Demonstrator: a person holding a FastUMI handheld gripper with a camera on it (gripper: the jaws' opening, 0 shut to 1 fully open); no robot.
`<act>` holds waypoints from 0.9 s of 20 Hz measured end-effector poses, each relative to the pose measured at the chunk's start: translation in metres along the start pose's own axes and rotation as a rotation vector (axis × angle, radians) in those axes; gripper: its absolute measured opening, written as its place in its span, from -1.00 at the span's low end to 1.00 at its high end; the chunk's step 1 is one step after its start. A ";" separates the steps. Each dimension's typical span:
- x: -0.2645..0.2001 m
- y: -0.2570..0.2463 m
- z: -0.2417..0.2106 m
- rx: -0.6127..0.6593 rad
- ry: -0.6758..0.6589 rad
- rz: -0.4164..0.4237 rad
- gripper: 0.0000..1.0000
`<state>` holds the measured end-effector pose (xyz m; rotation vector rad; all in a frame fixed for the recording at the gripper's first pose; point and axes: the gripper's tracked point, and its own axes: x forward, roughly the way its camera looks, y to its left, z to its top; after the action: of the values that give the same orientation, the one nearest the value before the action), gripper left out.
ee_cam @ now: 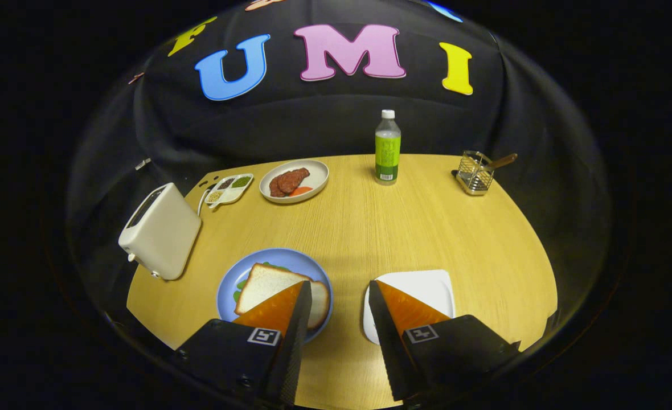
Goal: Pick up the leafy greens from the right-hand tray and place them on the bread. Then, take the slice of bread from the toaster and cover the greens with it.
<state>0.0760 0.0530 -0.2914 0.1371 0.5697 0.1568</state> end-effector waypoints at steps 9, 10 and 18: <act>-0.071 -0.032 0.085 -0.066 -0.173 0.048 0.28; -0.077 -0.035 0.096 -0.063 -0.191 0.057 0.30; -0.107 -0.057 0.145 -0.089 -0.301 0.104 0.46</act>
<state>0.0719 -0.0351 -0.1243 0.1012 0.2550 0.2570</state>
